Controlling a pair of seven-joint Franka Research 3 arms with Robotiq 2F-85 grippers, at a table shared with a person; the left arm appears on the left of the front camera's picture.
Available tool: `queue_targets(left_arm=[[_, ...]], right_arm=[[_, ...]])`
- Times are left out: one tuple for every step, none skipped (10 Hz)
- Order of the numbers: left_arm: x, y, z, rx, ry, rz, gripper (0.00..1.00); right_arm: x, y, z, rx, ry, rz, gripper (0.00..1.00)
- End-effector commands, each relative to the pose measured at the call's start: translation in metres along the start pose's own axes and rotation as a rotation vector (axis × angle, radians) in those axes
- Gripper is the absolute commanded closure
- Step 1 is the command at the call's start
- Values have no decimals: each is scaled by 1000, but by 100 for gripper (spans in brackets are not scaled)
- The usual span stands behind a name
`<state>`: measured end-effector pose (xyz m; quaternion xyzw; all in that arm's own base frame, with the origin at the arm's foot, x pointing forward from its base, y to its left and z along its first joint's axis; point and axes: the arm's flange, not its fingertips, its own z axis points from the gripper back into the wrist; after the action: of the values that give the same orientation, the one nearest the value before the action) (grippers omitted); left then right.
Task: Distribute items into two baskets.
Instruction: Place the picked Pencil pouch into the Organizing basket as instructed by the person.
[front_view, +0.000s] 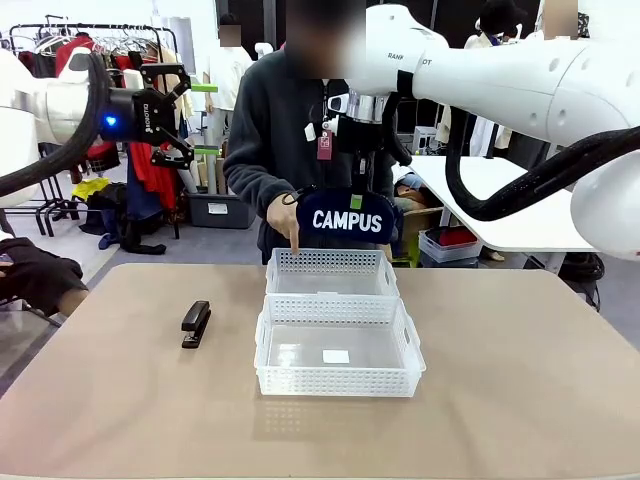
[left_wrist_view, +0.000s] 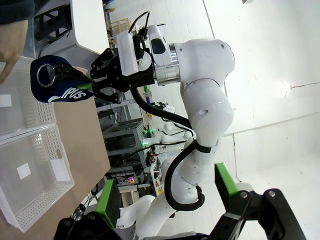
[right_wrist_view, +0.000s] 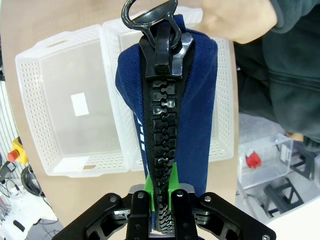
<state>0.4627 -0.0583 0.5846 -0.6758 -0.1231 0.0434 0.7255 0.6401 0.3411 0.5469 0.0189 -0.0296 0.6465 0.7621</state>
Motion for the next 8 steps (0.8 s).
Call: queue_targets(left_arm=[[0,-2,1,-5,2,3,0],[0,-2,1,-5,2,3,0],[0,-2,1,-5,2,3,0],[0,-2,1,-5,2,3,0],[0,-2,1,-5,2,3,0],[0,-2,1,-5,2,3,0],[0,-2,1,-5,2,3,0],[0,-2,1,-5,2,3,0]], right_arm=[[0,1,4,-3,-4,0,100],[0,1,4,-3,-4,0,100],[0,1,4,-3,-4,0,100],[0,1,4,-3,-4,0,100],[0,1,4,-3,-4,0,100],[0,1,4,-3,-4,0,100],[0,1,4,-3,-4,0,100],[0,0,0,0,0,0,100]])
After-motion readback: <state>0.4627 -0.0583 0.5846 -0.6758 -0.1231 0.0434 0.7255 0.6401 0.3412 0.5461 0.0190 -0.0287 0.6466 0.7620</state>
